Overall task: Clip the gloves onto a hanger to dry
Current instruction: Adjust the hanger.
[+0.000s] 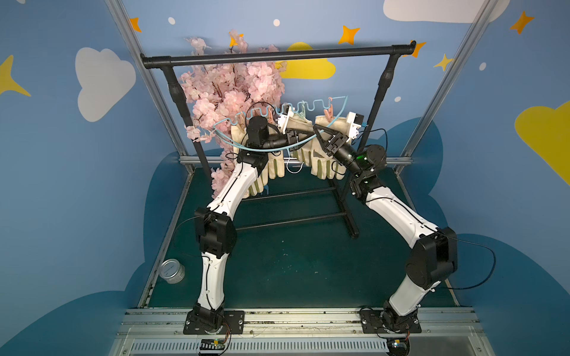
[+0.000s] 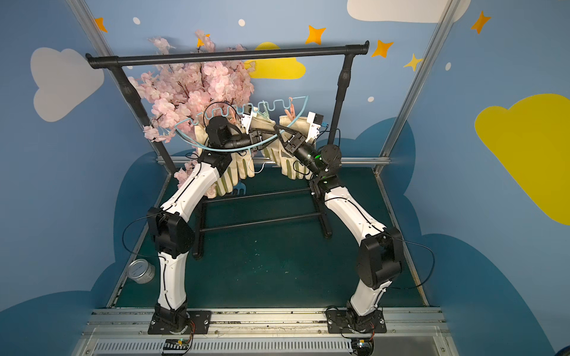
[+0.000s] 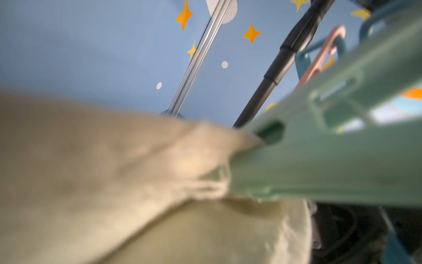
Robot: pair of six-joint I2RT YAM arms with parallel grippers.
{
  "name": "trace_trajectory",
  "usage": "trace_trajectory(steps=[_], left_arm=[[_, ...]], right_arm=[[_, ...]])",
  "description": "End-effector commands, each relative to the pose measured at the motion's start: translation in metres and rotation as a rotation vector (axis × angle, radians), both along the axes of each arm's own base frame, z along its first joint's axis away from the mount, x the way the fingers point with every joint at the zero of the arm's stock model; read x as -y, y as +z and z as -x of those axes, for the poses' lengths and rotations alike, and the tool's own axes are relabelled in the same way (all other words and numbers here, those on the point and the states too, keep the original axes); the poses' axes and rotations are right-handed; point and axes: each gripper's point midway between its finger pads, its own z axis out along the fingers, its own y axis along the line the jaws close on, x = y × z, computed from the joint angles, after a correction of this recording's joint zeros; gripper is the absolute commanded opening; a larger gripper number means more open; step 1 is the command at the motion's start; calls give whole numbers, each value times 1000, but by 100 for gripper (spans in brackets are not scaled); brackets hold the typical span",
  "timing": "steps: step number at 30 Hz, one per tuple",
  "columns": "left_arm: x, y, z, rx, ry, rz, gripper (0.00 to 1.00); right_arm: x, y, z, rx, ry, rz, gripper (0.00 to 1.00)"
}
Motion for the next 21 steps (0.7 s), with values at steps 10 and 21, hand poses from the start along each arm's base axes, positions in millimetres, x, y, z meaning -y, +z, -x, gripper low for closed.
trace_trajectory(steps=[10,21], left_arm=[[8,-19,64,83,41,-153,64],[33,-66,135,51,-54,-293,69]], right_arm=[[45,29,4,-28,-93,-40,0],[62,9,-5,-191,-119,12,0]])
